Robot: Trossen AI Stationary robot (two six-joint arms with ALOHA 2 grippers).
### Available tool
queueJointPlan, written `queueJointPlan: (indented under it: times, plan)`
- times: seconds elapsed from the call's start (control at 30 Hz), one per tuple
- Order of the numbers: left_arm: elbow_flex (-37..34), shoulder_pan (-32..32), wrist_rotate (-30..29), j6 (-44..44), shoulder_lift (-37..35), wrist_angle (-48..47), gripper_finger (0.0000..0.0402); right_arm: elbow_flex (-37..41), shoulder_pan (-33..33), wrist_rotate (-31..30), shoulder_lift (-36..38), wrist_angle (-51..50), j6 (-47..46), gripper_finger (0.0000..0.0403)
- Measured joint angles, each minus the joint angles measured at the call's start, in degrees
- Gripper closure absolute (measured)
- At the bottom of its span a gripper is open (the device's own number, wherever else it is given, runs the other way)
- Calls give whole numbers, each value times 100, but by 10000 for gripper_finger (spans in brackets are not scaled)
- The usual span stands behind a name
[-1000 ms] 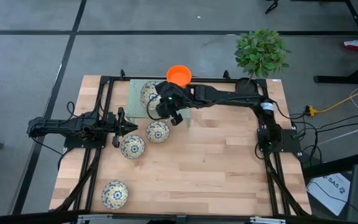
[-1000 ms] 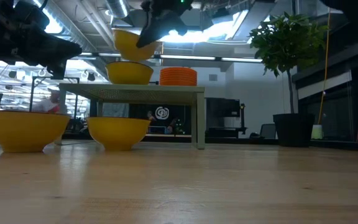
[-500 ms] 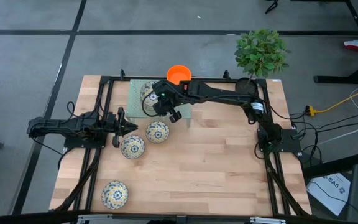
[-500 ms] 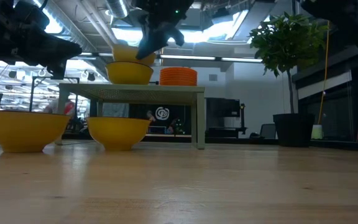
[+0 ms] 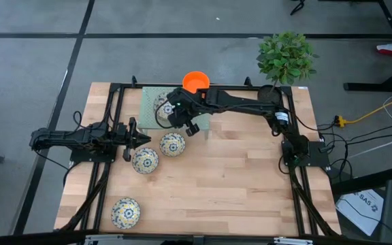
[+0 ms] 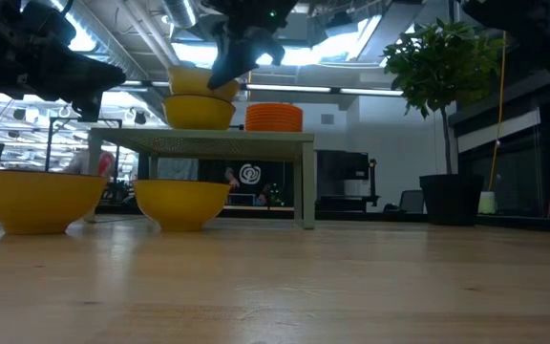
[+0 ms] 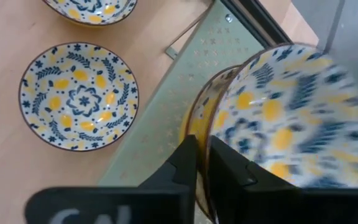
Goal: Pick & Place Mini bowls
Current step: Stack the yellow bowl on top of the yellow bowl on the shelf
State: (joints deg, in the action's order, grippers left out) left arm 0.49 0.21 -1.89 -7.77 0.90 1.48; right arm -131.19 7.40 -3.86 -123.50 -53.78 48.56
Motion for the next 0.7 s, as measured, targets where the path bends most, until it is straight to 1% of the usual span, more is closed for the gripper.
queueJointPlan:
  times: [0.17,0.4,0.7]
  plan:
    - [-2,2,0,0,-1,0,363,-3,0,0,2,-8,-11,353]
    - [-2,0,0,0,-1,0,363,-3,0,2,4,46,-11,349]
    - [-2,1,0,0,-1,0,363,121,2,2,5,370,-9,348]
